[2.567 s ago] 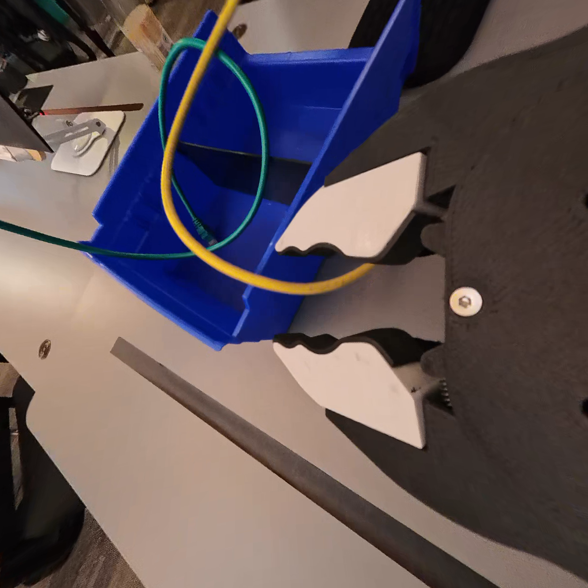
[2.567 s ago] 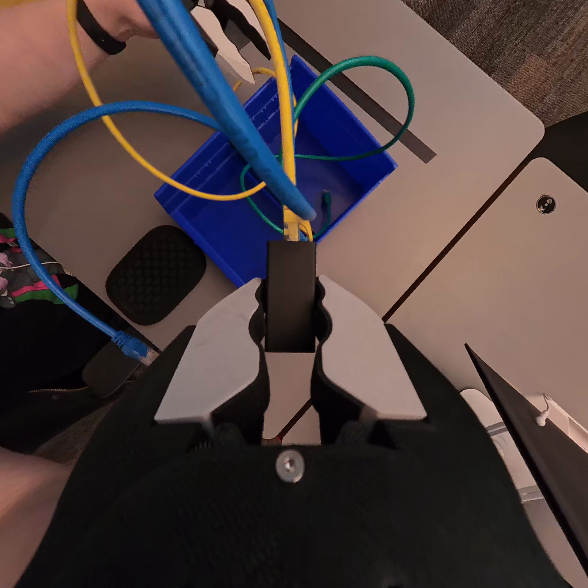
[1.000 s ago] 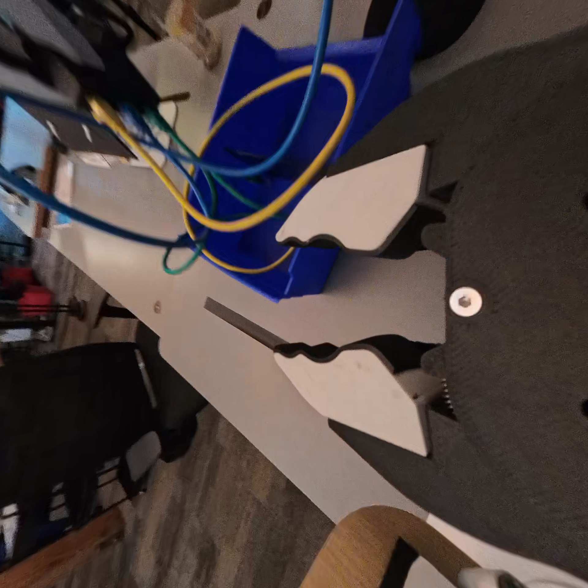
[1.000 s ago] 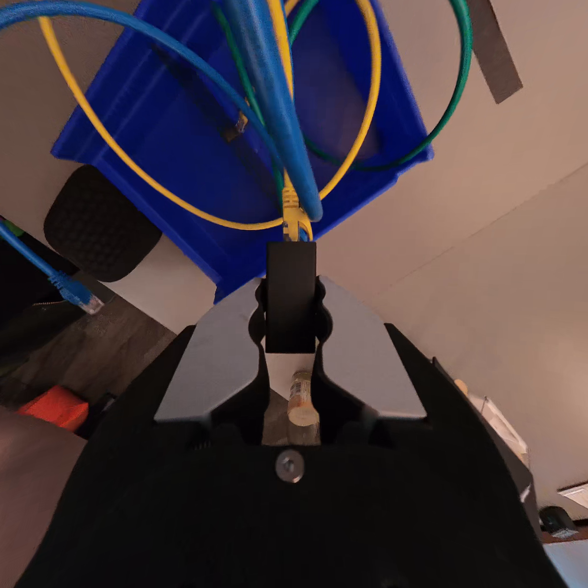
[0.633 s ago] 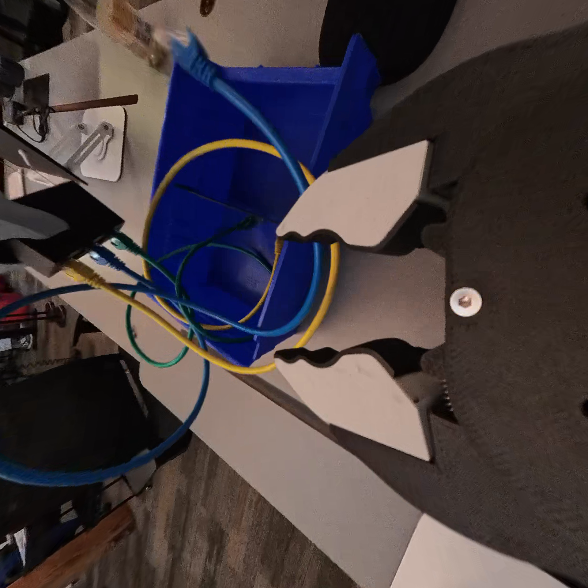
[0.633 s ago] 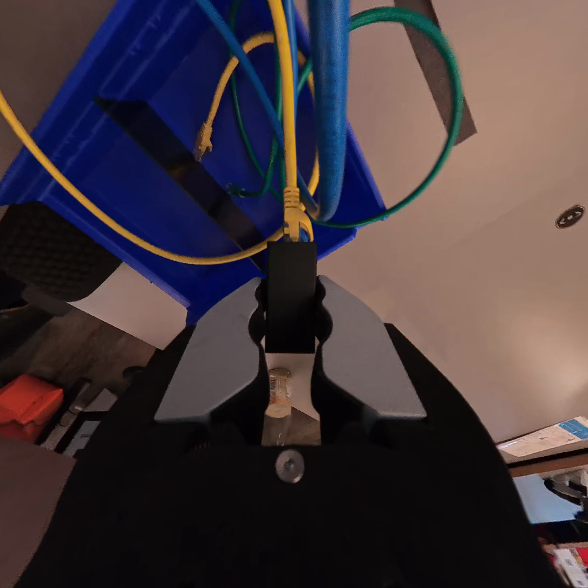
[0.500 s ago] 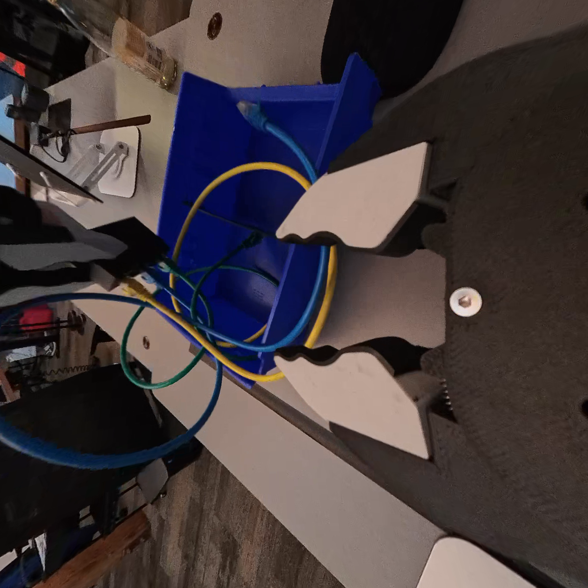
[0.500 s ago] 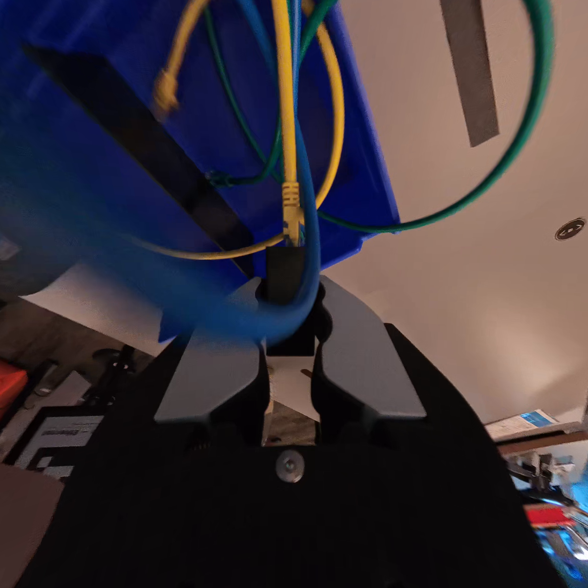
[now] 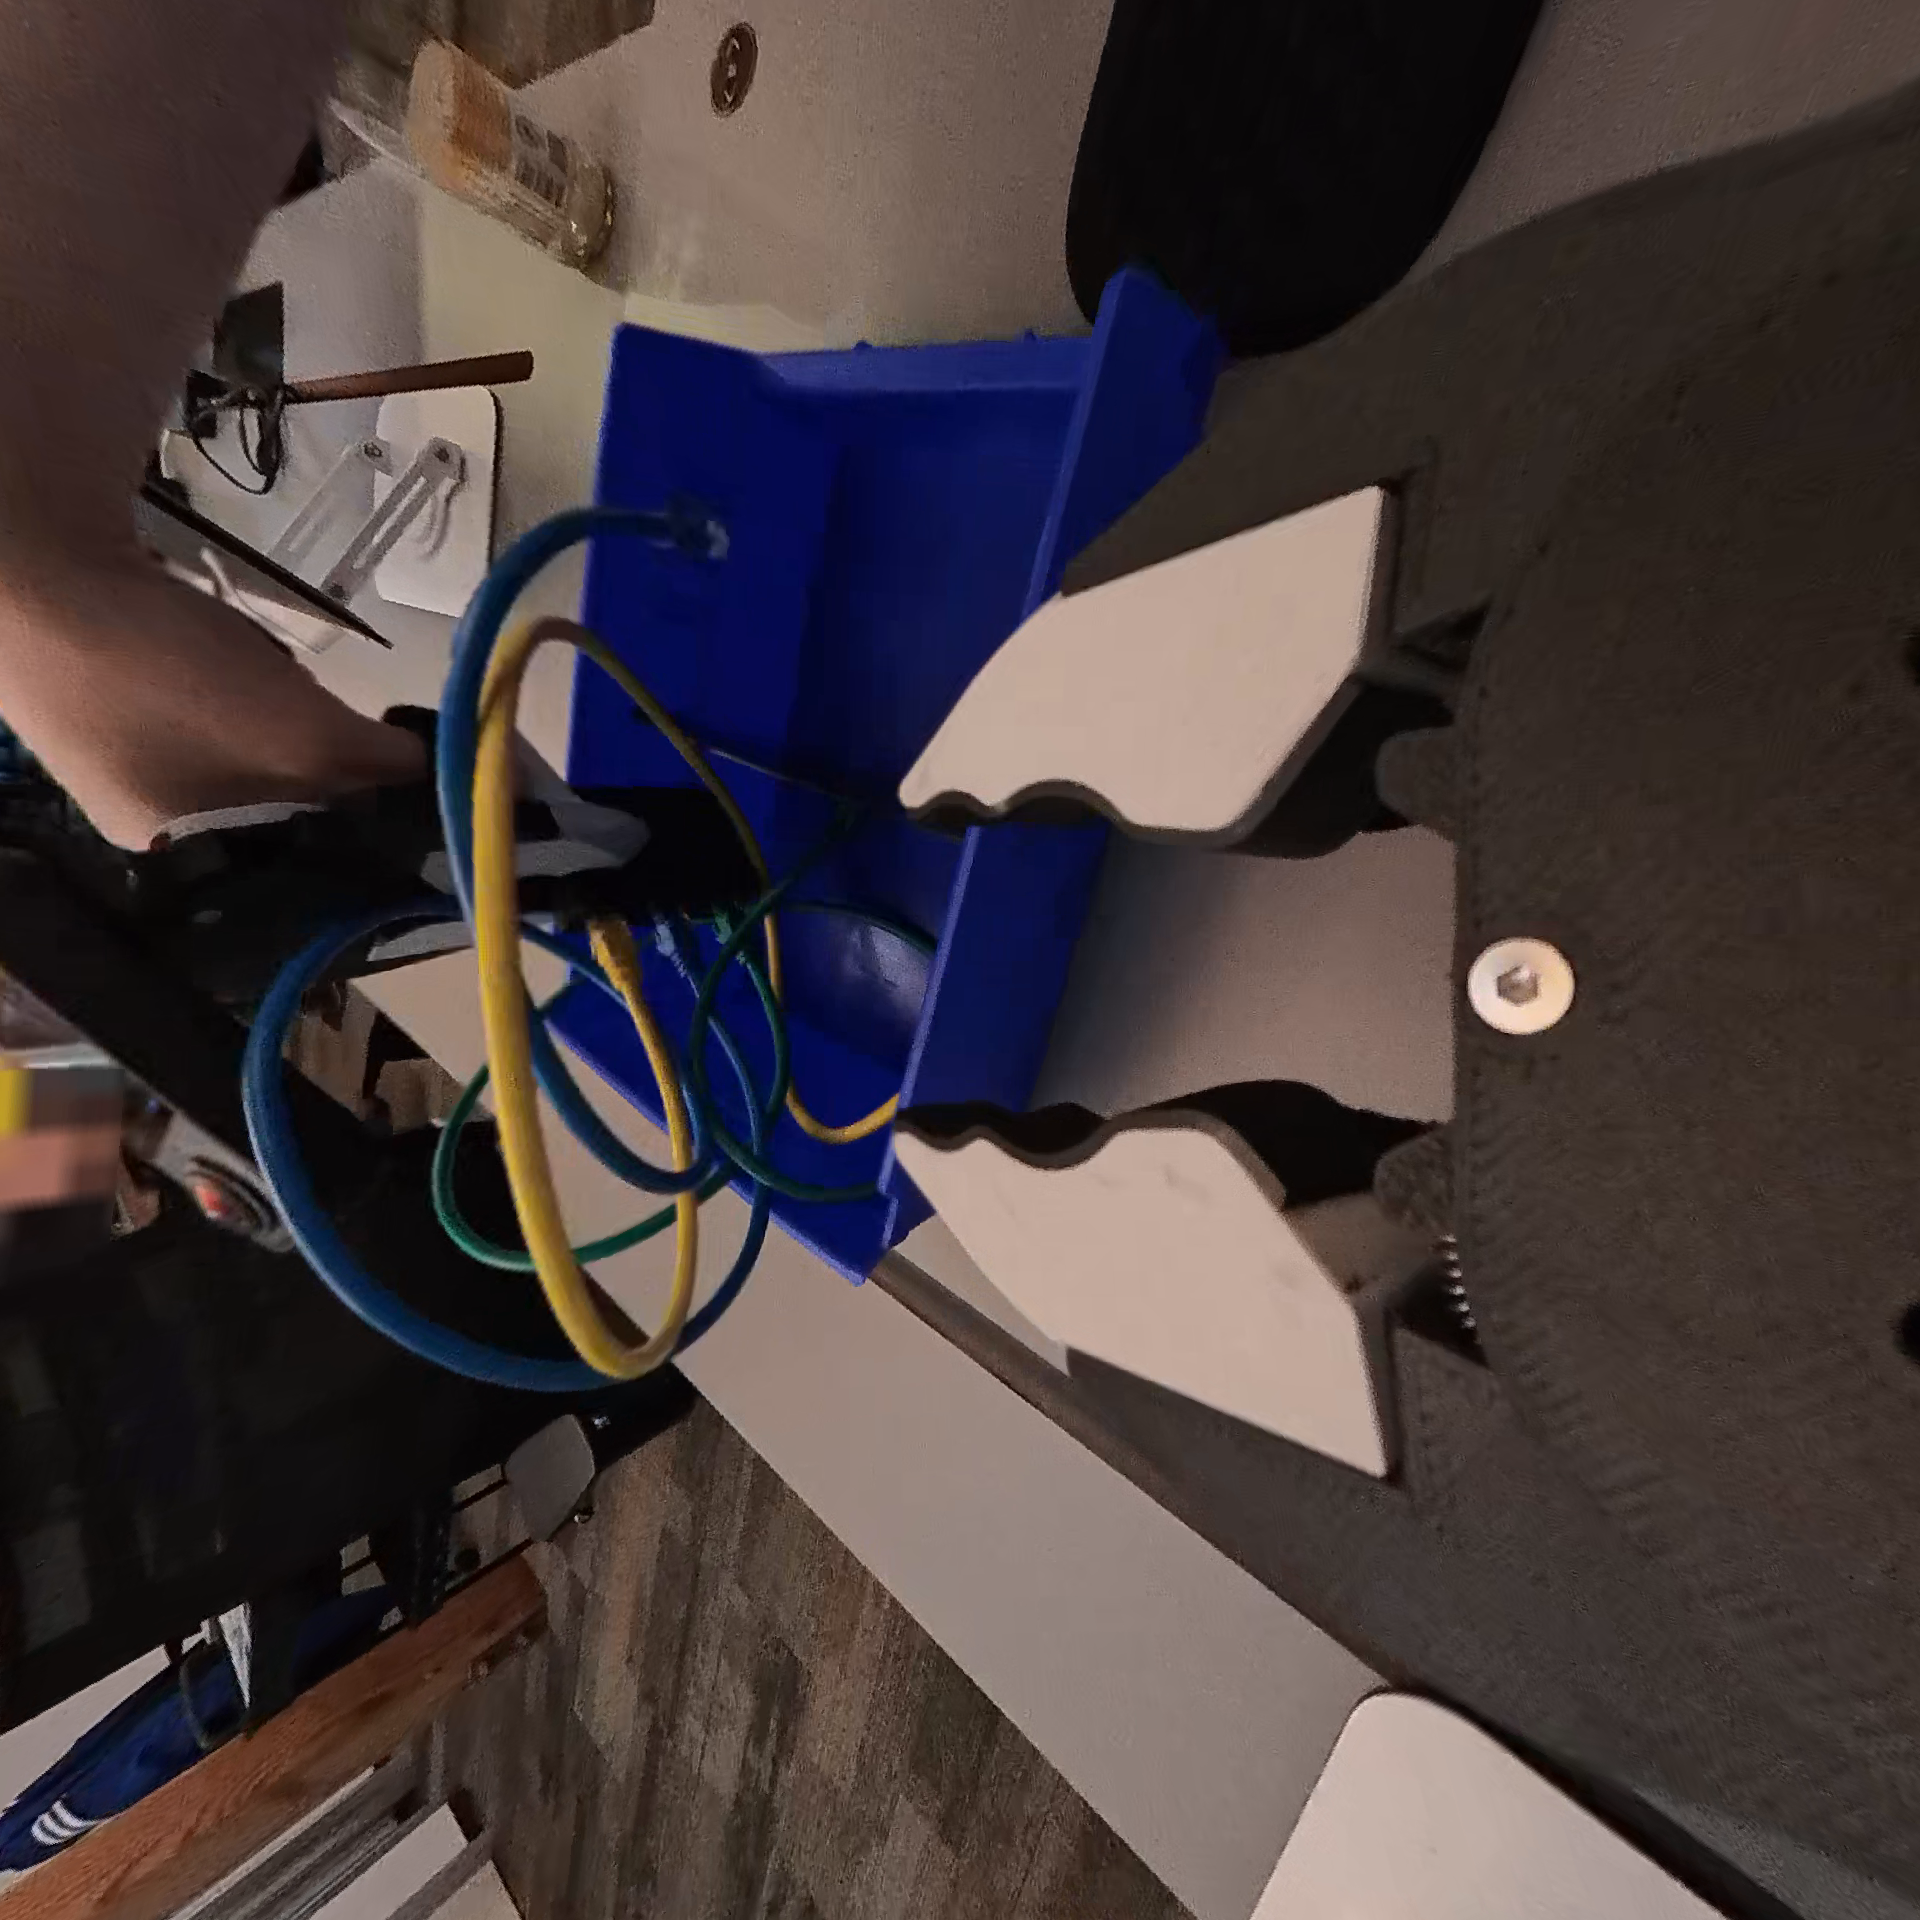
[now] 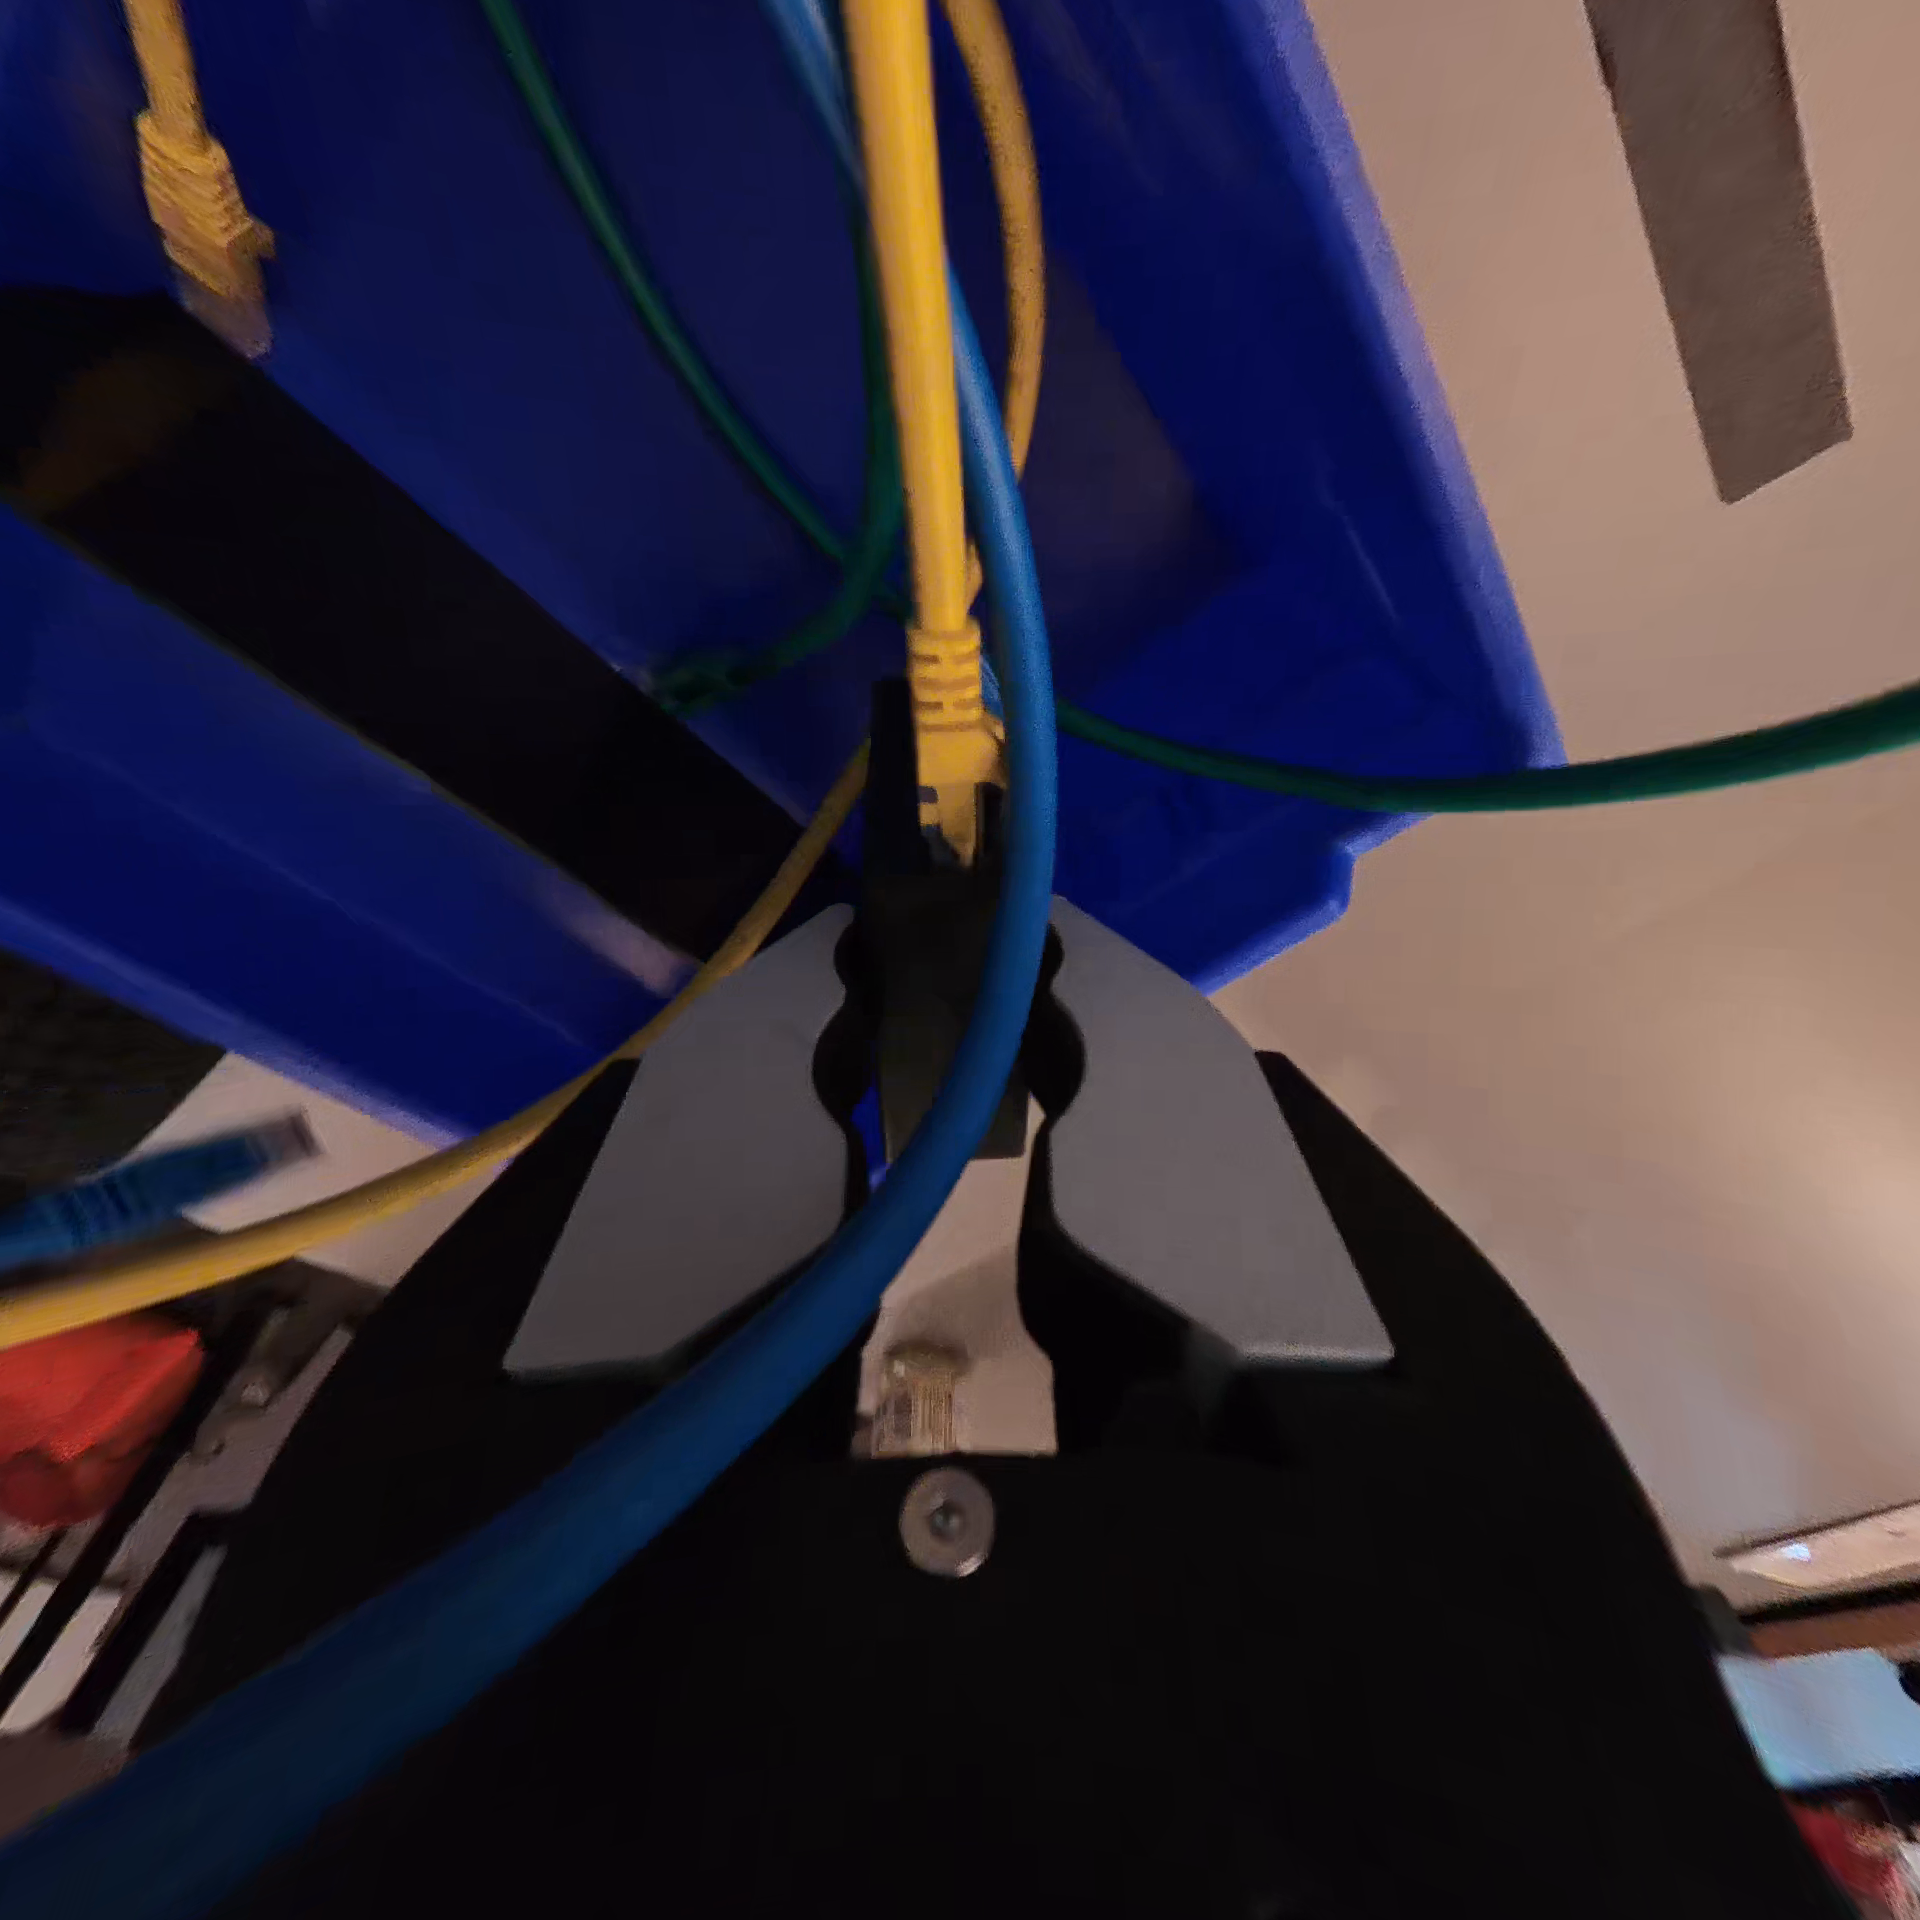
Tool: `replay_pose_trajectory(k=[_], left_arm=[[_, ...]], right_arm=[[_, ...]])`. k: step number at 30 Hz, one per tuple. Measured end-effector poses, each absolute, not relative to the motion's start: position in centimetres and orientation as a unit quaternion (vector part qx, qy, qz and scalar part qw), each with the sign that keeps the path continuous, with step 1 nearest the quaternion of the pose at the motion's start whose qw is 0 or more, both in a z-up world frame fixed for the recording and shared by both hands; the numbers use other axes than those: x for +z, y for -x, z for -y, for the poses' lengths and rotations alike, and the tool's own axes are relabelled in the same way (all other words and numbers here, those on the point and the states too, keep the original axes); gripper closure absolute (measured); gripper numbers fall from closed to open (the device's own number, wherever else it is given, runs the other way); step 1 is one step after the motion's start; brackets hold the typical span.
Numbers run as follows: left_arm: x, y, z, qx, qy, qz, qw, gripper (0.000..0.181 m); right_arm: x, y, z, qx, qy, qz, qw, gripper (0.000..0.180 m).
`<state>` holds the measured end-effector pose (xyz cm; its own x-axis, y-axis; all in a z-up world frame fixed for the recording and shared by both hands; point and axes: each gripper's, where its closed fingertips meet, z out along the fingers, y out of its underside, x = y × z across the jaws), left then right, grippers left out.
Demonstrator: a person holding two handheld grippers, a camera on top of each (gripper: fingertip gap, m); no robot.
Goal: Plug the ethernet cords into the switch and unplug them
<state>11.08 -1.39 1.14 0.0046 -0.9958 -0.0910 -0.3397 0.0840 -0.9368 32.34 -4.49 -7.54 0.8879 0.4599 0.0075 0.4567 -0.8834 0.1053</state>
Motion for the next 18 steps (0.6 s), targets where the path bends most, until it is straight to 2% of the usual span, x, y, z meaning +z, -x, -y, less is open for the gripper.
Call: replay_pose_trajectory(k=[7,9,11,14,18], left_arm=[[4.8,-5.8,1.6,-0.378,0.584,-0.562,0.448,0.128],[6.4,-3.2,1.5,-0.373,0.590,-0.548,0.461,0.127],[8.0,-0.4,1.6,-0.373,0.598,-0.536,0.465,0.127],[9.9,4.1,1.7,-0.363,0.621,-0.517,0.464,0.127],[12.6,12.0,-0.4,-0.301,0.656,-0.471,0.508,0.126]], right_arm=[[-7.3,-33.3,6.7,0.015,-0.980,-0.195,-0.036,0.149],[-6.6,-33.2,7.2,0.001,-0.979,-0.180,-0.091,0.150],[-5.2,-33.6,7.0,0.011,-0.971,-0.162,-0.176,0.139],[-3.1,-33.2,8.3,-0.021,-0.951,-0.096,-0.294,0.138],[-4.3,-33.2,11.2,-0.059,-0.932,0.007,-0.357,0.138]])
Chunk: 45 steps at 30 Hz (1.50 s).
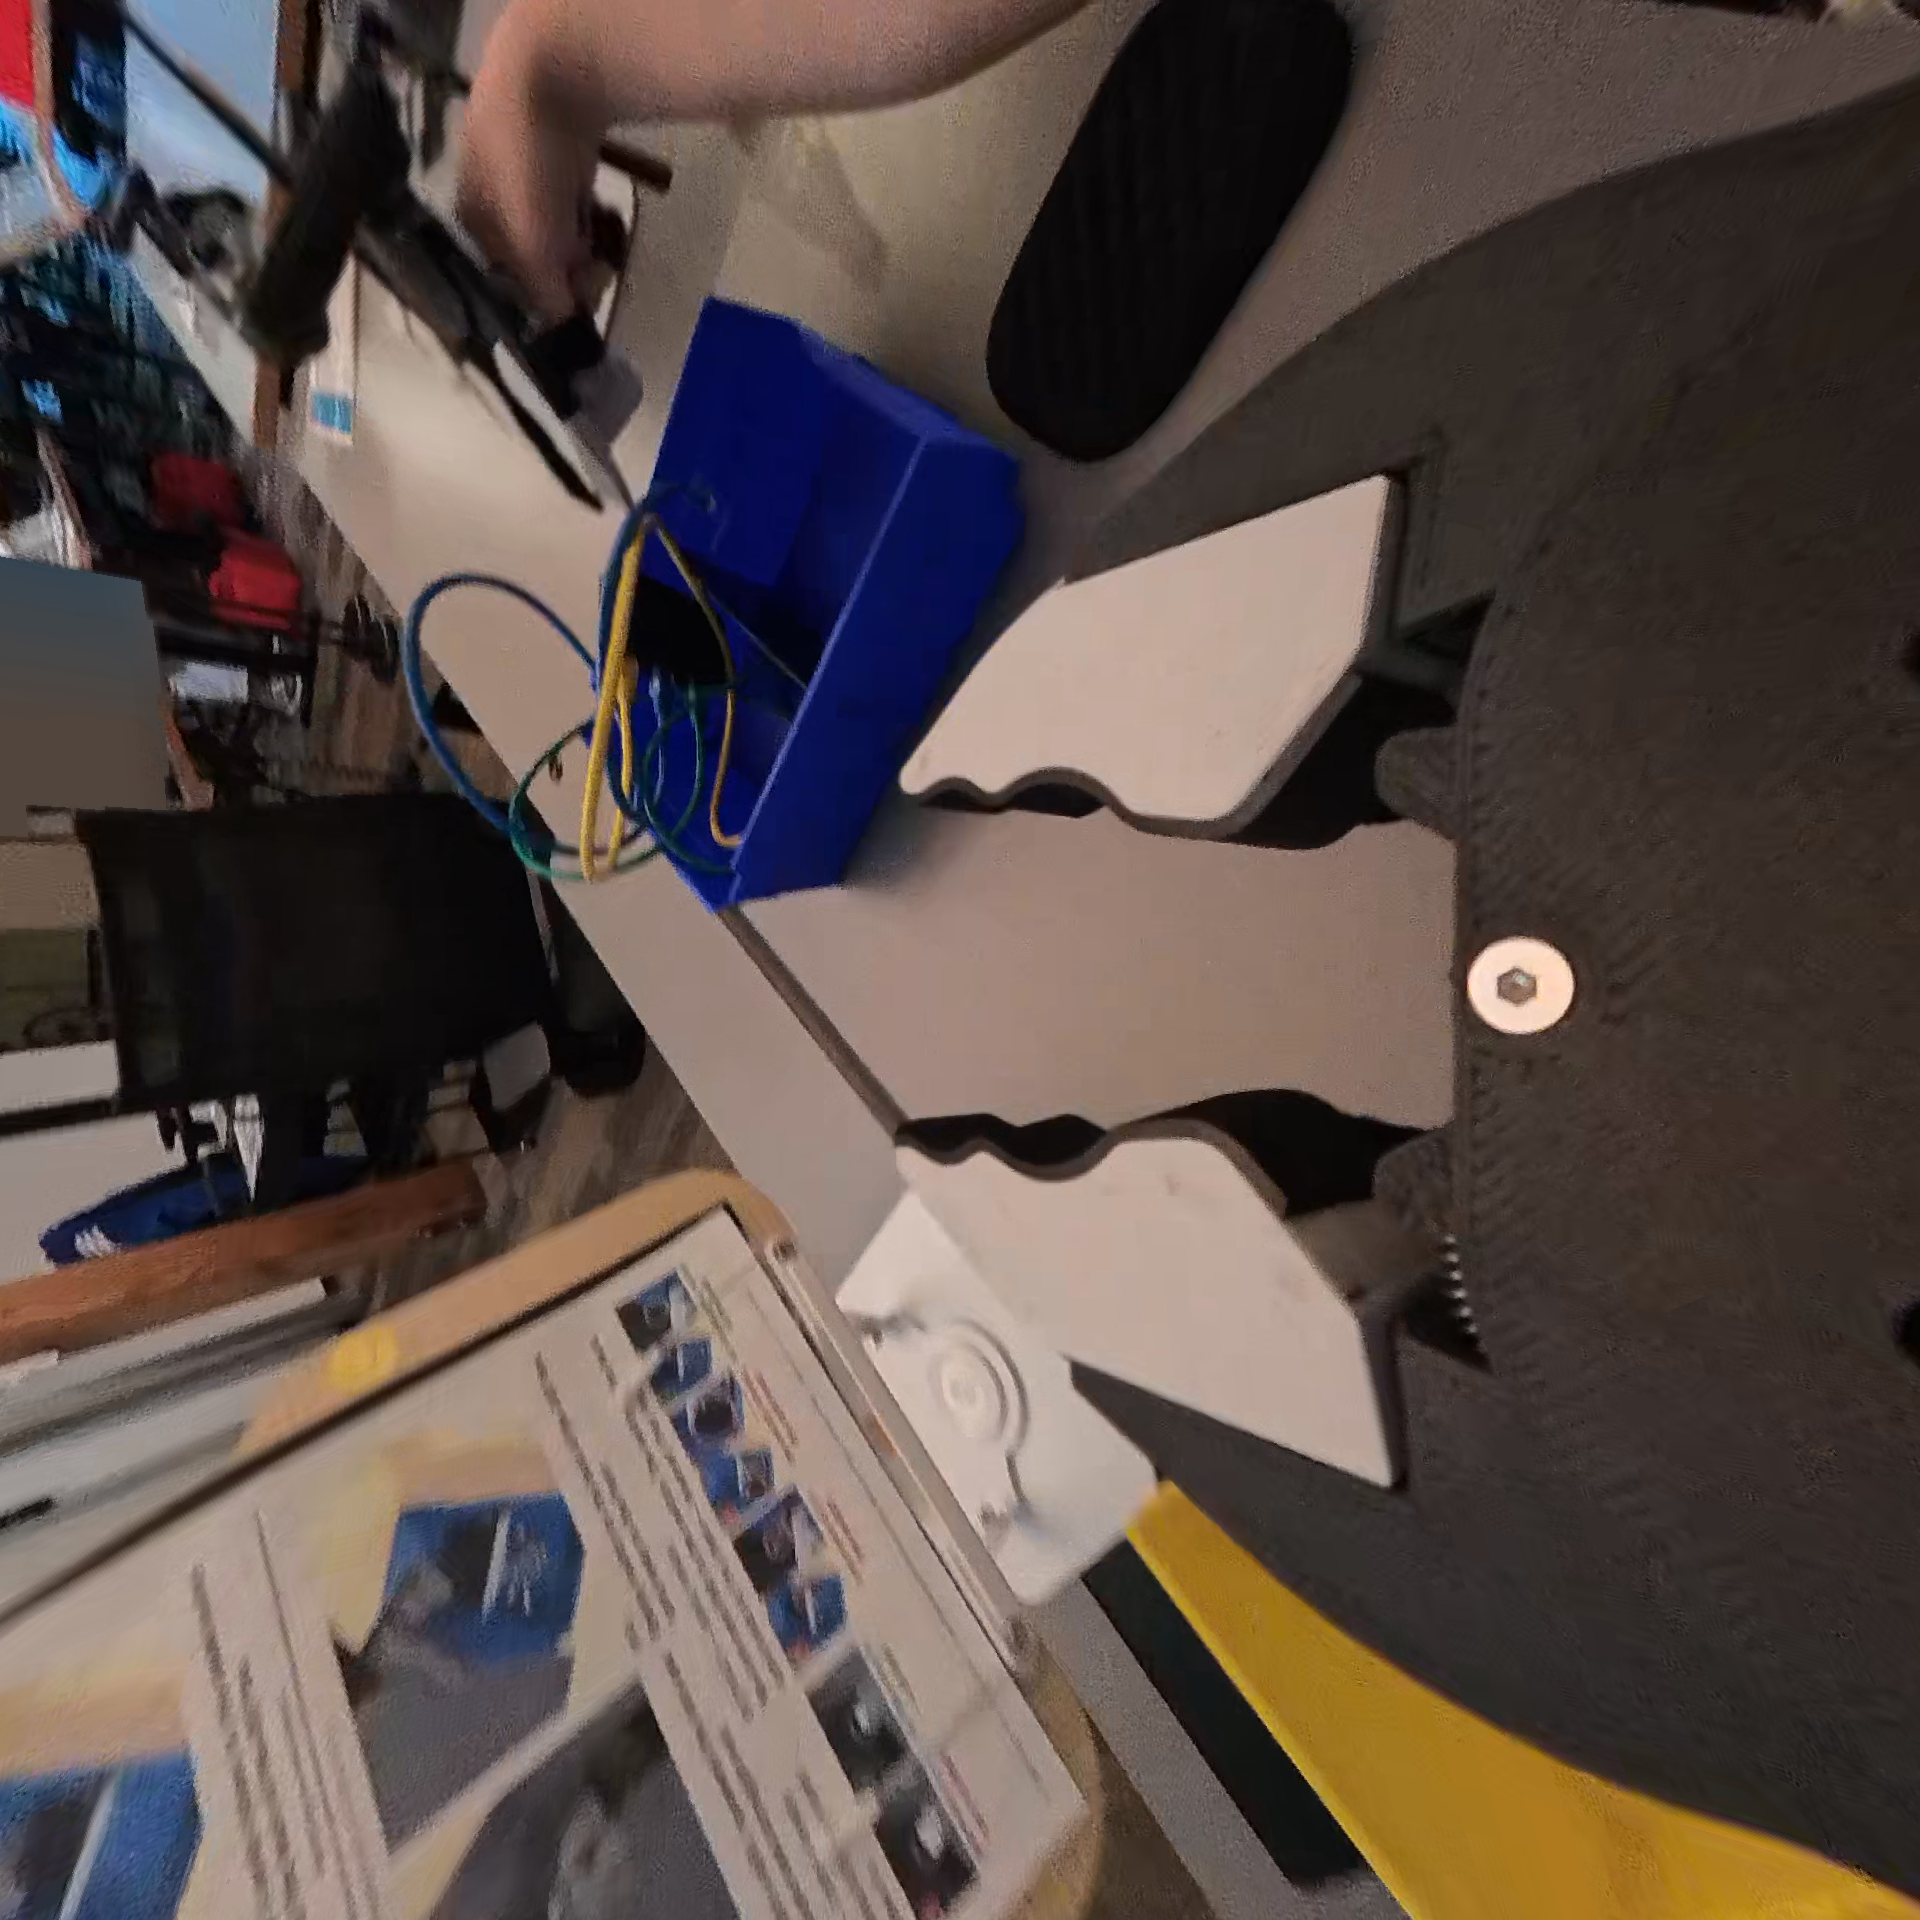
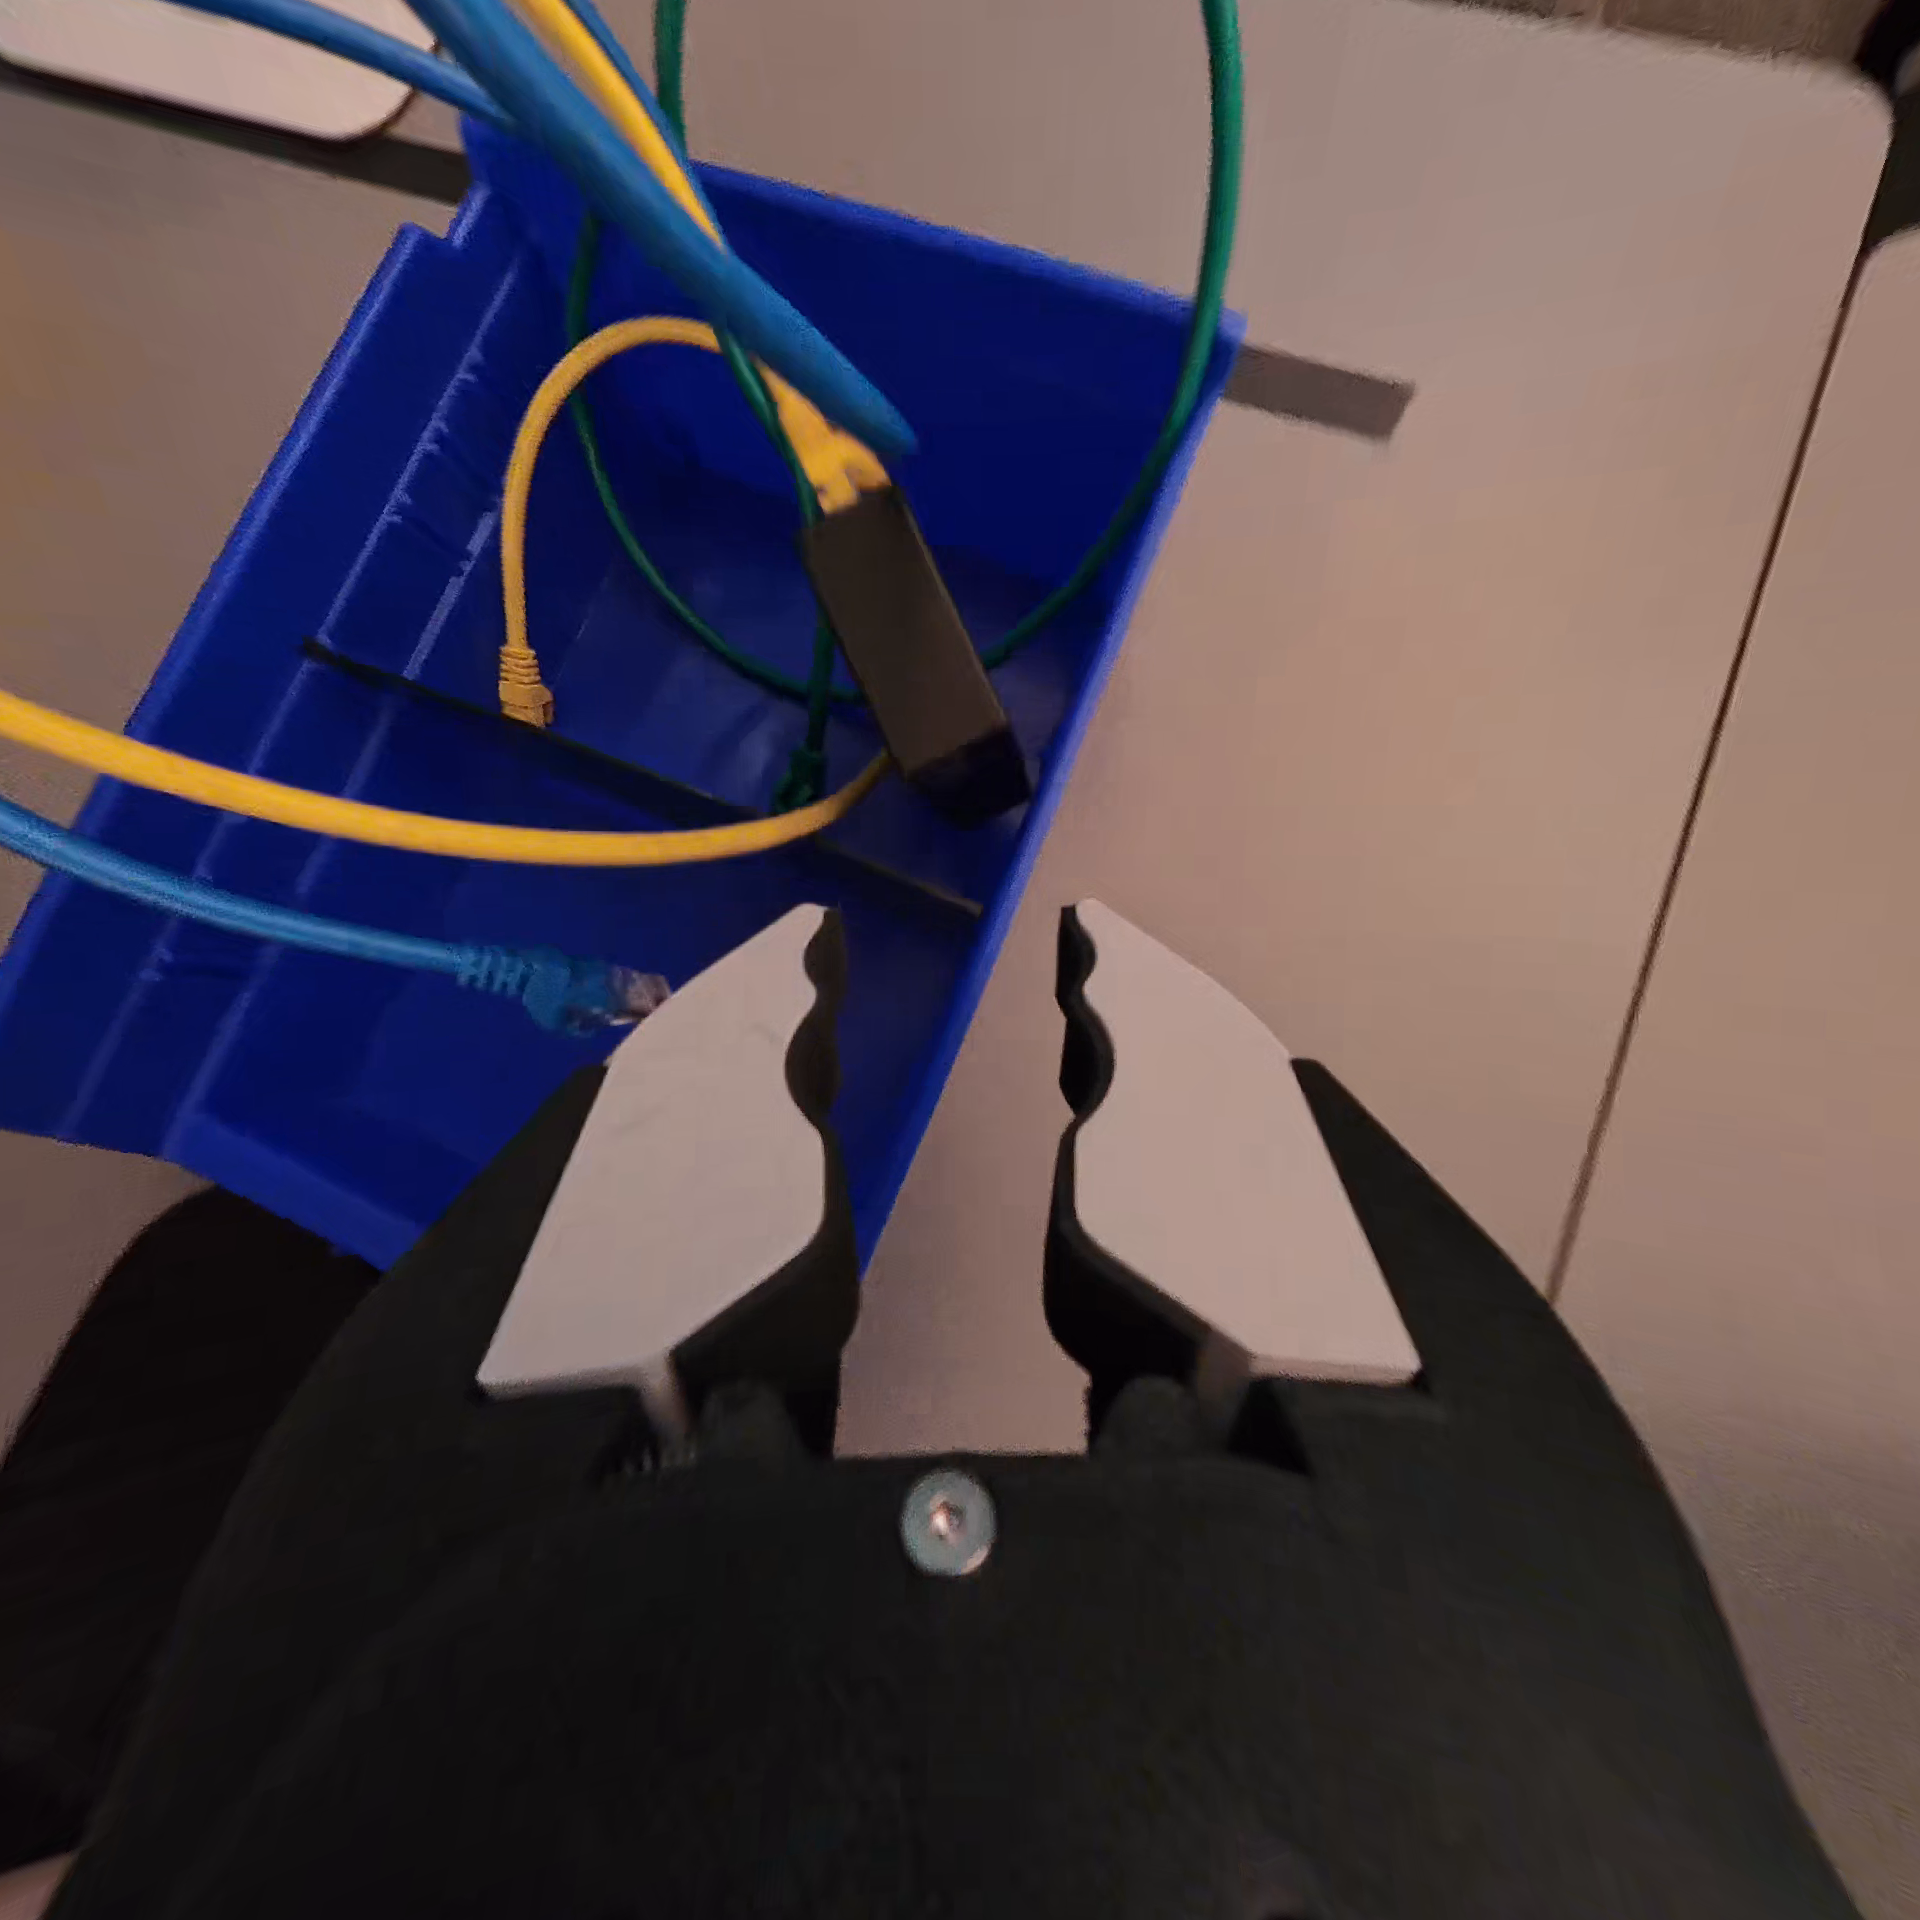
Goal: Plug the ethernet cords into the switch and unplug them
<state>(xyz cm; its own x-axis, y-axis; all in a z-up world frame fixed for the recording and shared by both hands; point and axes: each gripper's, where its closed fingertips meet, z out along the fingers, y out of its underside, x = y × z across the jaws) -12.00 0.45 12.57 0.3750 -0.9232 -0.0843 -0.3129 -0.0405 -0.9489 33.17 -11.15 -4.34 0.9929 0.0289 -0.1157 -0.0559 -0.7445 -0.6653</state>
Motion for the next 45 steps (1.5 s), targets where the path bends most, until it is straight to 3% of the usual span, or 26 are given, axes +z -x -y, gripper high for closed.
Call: replay_pose_trajectory(k=[5,8,13,16,19,23,25,31,36,38,40,43,45], left_arm=[[11.9,26.6,-7.2,-0.117,0.766,-0.349,0.526,0.112],[8.9,35.8,-11.0,-0.043,0.827,-0.254,0.499,0.114],[1.1,42.3,-14.8,-0.083,0.901,-0.188,0.381,0.119],[-2.8,43.1,-15.9,-0.123,0.922,-0.186,0.318,0.107],[-6.0,42.9,-15.1,-0.153,0.933,-0.205,0.254,0.106],[-9.8,41.2,-13.5,-0.166,0.936,-0.264,0.165,0.129],[-11.2,39.8,-12.3,-0.185,0.928,-0.305,0.108,0.157],[-11.7,38.5,-11.0,-0.088,0.920,-0.370,0.094,0.157],[-11.8,34.8,-9.2,-0.055,0.907,-0.410,0.073,0.155],[-11.8,32.9,-7.5,-0.082,0.906,-0.412,0.046,0.151],[-11.8,31.3,-6.2,-0.107,0.896,-0.430,0.020,0.142],[-10.8,30.4,-5.2,-0.130,0.883,-0.452,0.015,0.139],[-9.4,30.9,-5.5,-0.141,0.882,-0.448,0.044,0.140]], right_arm=[[-10.1,-32.0,14.4,0.093,0.954,-0.131,0.252,0.159],[-10.7,-31.2,15.5,0.085,0.964,-0.155,0.198,0.171],[-10.8,-30.2,16.1,0.050,0.972,-0.135,0.185,0.172],[-10.8,-28.6,16.5,0.052,0.974,-0.133,0.176,0.171],[-10.8,-27.4,16.6,0.040,0.974,-0.143,0.169,0.172],[-10.8,-24.9,16.1,0.035,0.969,-0.148,0.193,0.172],[-10.8,-23.5,15.7,0.032,0.970,-0.135,0.198,0.172],[-10.8,-19.4,12.5,0.034,0.972,-0.098,0.212,0.173],[-10.2,-17.0,10.6,-0.008,0.960,-0.071,0.269,0.168],[-7.5,-18.2,10.7,-0.107,0.926,-0.116,0.344,0.152],[-2.6,-17.0,11.7,-0.198,0.858,-0.144,0.451,0.148],[4.5,-4.9,10.9,-0.140,0.759,-0.022,0.636,0.152],[6.4,5.6,10.3,-0.031,0.719,0.096,0.688,0.152]])
